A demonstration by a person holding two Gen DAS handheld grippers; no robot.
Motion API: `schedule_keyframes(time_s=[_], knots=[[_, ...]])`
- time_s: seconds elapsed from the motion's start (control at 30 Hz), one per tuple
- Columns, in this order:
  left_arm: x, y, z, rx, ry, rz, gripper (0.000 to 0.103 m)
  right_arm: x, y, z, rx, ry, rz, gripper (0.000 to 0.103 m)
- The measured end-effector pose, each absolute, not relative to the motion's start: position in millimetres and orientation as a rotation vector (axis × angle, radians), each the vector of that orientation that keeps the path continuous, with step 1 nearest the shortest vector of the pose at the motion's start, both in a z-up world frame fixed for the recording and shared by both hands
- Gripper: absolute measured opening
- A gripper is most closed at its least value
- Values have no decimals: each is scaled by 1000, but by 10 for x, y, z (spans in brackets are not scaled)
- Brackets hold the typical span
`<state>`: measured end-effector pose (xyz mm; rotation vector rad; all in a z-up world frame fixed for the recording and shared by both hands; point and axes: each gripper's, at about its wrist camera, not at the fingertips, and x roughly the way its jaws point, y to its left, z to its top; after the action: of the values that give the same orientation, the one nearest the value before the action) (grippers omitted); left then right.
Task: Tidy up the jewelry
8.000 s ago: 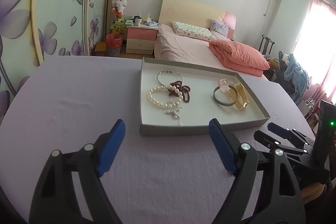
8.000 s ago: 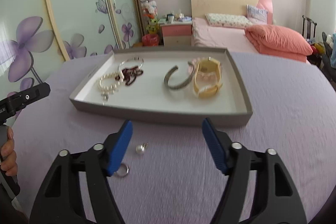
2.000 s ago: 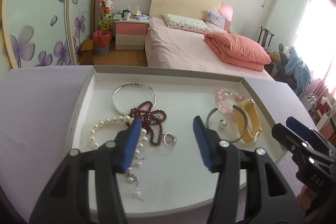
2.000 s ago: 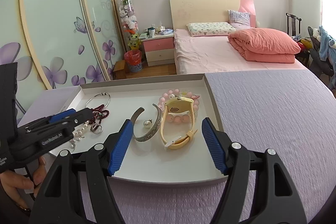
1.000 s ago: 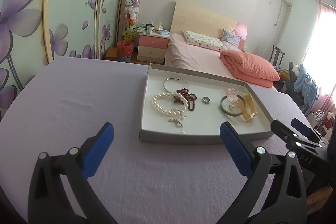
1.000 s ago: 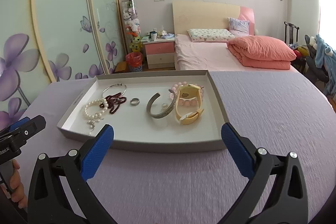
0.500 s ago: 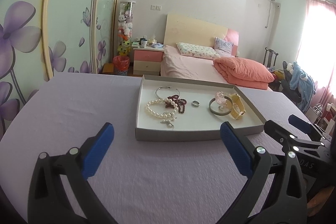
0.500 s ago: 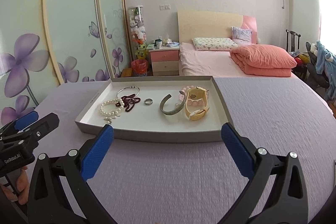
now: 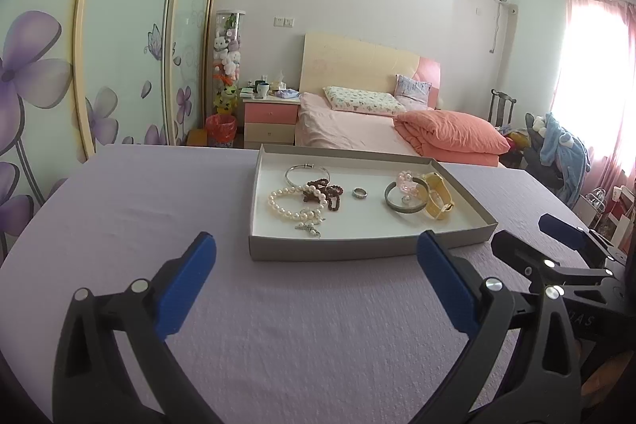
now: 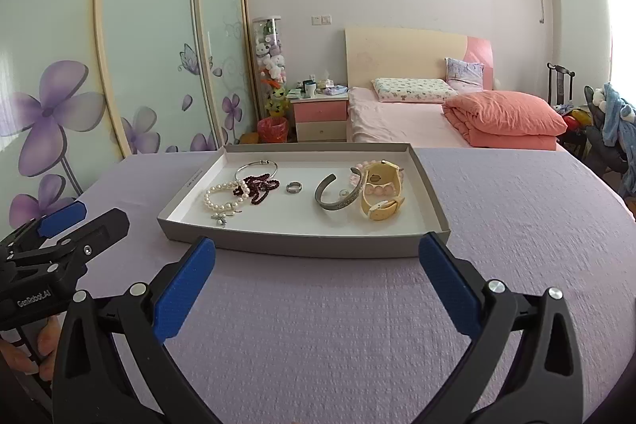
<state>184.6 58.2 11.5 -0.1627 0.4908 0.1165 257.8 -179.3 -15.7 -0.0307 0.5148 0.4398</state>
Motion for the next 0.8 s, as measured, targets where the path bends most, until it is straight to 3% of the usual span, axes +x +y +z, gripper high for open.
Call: schedule_keyframes(time_s=[0.8], knots=[[1849,576,63,-169,487,94,101,2605,-1837,-175,-13,519,442,102]])
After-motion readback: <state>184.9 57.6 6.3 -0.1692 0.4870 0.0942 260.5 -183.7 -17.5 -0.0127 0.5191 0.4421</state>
